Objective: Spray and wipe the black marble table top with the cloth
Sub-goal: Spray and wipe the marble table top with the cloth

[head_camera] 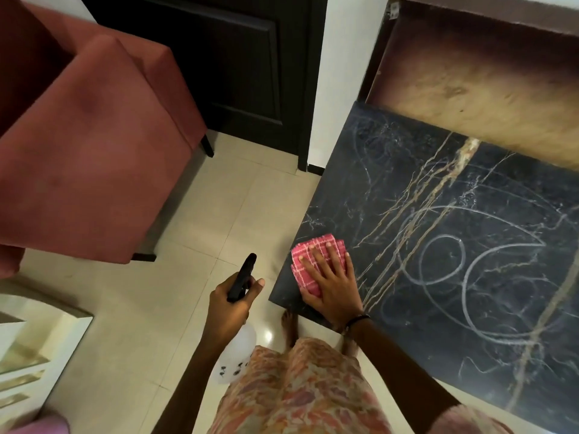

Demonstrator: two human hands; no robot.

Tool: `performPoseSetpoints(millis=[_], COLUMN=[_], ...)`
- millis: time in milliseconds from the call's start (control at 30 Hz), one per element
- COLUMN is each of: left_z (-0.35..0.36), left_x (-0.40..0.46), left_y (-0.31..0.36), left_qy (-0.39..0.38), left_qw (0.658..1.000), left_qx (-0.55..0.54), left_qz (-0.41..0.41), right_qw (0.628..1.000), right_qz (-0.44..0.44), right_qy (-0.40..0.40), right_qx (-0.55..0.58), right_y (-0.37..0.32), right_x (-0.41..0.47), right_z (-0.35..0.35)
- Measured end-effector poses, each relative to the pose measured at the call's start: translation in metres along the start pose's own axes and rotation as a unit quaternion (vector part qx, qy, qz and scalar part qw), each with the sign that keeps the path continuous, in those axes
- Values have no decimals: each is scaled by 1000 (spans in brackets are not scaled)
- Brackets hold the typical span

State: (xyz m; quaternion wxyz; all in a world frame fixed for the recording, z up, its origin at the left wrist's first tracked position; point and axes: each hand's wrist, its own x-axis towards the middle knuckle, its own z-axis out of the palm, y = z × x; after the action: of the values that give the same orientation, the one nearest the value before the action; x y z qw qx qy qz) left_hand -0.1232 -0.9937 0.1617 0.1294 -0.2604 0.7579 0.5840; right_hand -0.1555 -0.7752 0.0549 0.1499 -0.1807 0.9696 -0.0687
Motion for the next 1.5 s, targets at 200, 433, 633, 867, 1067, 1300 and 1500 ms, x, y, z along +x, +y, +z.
performPoseSetpoints(millis=[200,433,633,867,1067,1300,1500], left_z=[2,4,3,6,6,11,27], left_x=[4,12,13,16,24,37,52], left_y=[-1,0,2,4,12,21,36], left_qy=[-2,-10,-24,-15,-37,-54,-57], left_qw=[1000,1000,999,999,999,998,997], left_qx=[13,8,15,24,28,41,48], left_qz=[9,7,19,17,11,10,12], right_qw=[1000,1000,997,1000,1000,994,995], right_qz=[-21,-21,72,-4,3,110,88], right_qy=[-2,16,26,24,7,24,38], right_qx=[5,-11,9,-2,-28,-14,-11], right_y=[-32,23,21,-24,31,61,21], right_x=[-6,-57,24,0,-59,23,71], right_z=[17,22,-3,18,23,-12,-10])
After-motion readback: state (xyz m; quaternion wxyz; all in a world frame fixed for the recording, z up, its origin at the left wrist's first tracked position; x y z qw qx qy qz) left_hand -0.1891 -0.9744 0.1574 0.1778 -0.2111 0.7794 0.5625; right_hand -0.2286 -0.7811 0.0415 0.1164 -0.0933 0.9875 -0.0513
